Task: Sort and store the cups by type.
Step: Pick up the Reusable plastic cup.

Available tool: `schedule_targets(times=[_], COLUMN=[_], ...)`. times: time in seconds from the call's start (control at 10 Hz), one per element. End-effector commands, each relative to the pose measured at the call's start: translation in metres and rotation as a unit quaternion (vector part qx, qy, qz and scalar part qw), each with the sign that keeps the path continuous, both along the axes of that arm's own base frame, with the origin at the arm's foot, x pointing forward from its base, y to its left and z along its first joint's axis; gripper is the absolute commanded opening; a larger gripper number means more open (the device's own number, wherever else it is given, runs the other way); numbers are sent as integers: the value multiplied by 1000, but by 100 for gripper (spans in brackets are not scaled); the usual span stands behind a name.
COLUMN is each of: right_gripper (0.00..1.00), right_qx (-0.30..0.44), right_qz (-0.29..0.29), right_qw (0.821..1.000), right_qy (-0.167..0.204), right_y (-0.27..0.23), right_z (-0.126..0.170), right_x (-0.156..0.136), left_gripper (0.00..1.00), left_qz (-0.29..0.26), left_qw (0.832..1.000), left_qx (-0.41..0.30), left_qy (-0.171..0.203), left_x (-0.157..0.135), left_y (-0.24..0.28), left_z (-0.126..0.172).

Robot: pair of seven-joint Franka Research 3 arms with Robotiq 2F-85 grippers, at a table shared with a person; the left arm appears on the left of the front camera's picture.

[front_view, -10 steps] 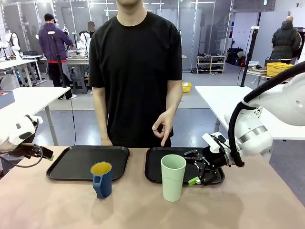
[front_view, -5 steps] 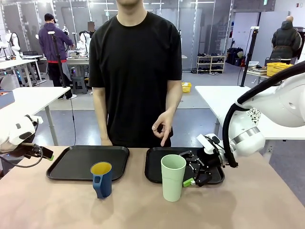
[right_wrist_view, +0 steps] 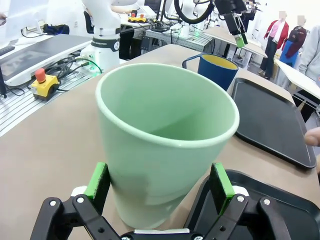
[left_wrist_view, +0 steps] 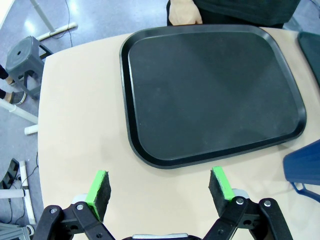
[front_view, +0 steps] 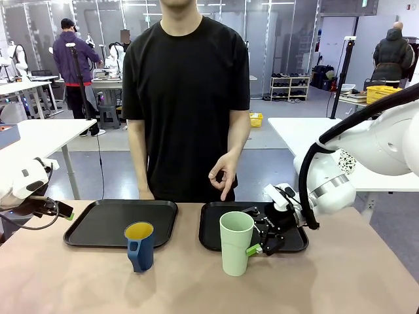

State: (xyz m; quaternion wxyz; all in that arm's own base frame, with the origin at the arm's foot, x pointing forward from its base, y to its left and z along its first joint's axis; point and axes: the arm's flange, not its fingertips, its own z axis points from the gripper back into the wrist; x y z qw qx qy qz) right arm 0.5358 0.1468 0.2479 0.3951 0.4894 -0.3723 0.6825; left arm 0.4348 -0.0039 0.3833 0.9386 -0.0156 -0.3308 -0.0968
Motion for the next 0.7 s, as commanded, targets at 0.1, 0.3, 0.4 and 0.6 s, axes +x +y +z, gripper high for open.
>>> schedule_targets(times=[0.1,0.3,0.4,0.6], right_gripper=[100,100,100,100], right_qx=[10,11,14,11], right_qz=[28,46,51,60], right_qw=[999,999,998,998], right_qy=[16,21,19,29], right_y=[11,18,20,26], right_z=[-1,-2,-2,-5], right_x=[9,6,6,8], left_gripper=[100,100,100,100], left_qz=[-1,-1,-1,-1], left_qw=[1000,1000,1000,1000], left_qx=[0,0,0,0], left_qy=[0,0,0,0], left_x=[0,0,0,0], left_y=[-1,-1,-1,-1], left_z=[0,0,0,0])
